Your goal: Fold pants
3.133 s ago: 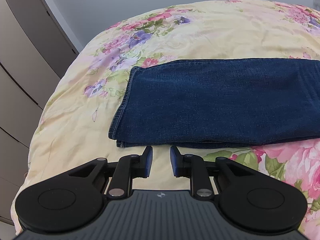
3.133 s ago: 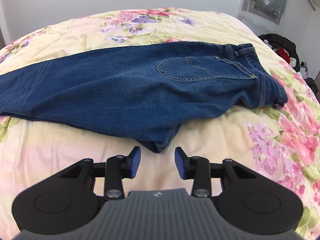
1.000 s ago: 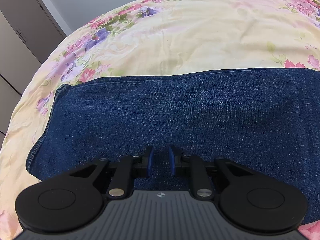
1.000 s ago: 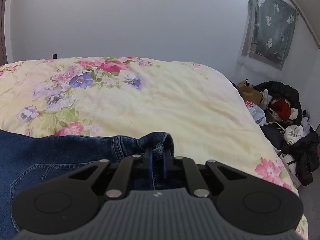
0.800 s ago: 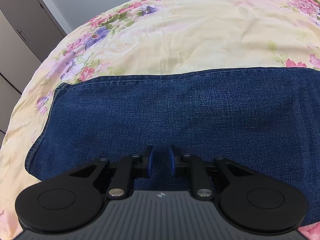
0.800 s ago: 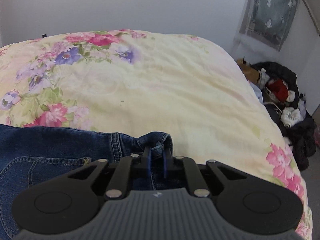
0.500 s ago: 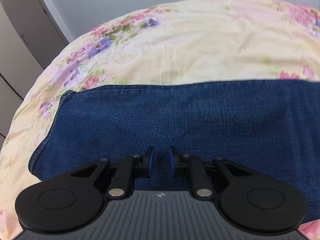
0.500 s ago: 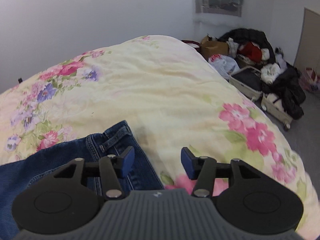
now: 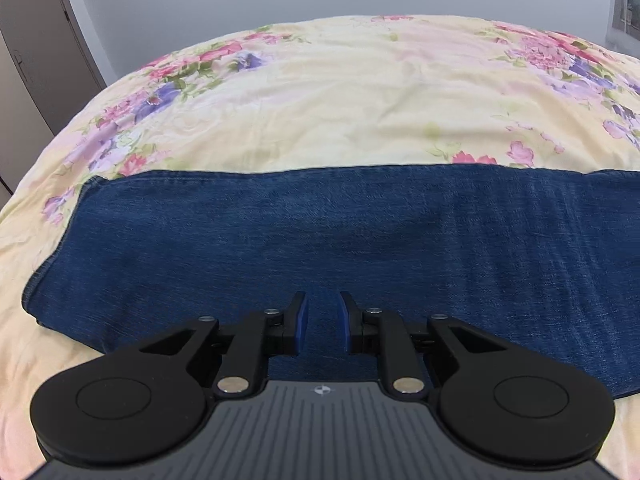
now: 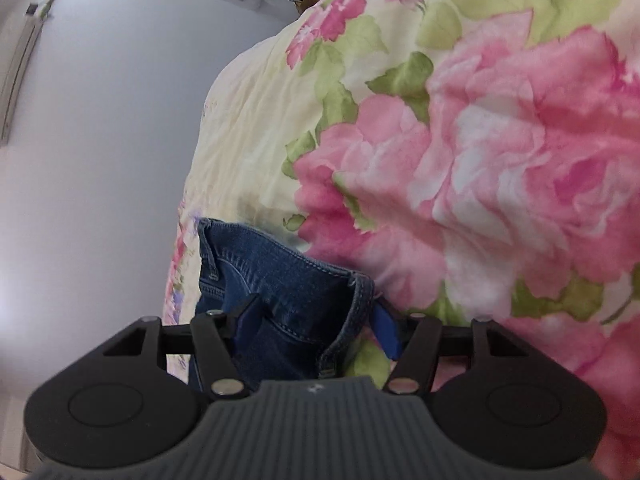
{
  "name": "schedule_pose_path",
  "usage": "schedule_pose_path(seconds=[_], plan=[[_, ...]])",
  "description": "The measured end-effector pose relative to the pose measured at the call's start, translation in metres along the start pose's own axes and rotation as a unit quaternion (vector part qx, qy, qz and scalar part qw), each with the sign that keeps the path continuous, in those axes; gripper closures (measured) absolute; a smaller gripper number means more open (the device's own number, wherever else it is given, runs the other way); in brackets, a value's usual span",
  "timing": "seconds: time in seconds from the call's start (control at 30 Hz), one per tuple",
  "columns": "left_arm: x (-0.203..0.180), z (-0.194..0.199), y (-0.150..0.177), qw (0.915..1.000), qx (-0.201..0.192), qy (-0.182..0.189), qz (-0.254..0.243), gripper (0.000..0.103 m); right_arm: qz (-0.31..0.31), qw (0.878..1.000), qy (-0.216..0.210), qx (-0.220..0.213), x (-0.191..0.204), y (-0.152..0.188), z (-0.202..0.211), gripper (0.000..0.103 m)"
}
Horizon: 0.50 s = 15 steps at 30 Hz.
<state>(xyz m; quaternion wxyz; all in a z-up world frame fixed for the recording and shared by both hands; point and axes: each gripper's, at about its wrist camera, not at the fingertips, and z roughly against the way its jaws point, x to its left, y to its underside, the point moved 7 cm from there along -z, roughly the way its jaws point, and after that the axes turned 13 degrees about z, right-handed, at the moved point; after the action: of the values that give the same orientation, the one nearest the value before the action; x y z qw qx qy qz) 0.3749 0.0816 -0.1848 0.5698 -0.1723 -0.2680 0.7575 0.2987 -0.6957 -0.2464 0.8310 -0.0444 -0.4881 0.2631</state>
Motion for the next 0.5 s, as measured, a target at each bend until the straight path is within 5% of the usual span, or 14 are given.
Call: schedule_pose_path(seconds=[0.07,0.1,0.2,0.33,0.5], plan=[[-0.004,-0.004,0.005,0.9999,0.010,-0.007,-0.009,0.081,-0.032,0.999,-0.014,-0.012,-0.003,0.000,-0.005,0.057],[-0.005,-0.007,0.007,0.9997,0.014,-0.012,-0.016,0.081,-0.031,0.999,-0.012,-0.011,-0.001,-0.002,-0.005,0.070],[-0.007,-0.014,0.011,0.9993,0.017,-0.019,-0.026,0.081,0.073,0.997,-0.003,-0.020,0.031,-0.021,0.009,0.096],[-0.009,-0.021,0.012,0.9988,0.020,-0.022,-0.038,0.081,0.259,0.965,0.046,-0.015,0.077,-0.041,0.016,0.102],[-0.007,-0.022,0.011,0.9989,0.025,-0.019,-0.035,0.080,0.278,0.953,0.114,0.033,0.037,-0.028,-0.006,0.102]])
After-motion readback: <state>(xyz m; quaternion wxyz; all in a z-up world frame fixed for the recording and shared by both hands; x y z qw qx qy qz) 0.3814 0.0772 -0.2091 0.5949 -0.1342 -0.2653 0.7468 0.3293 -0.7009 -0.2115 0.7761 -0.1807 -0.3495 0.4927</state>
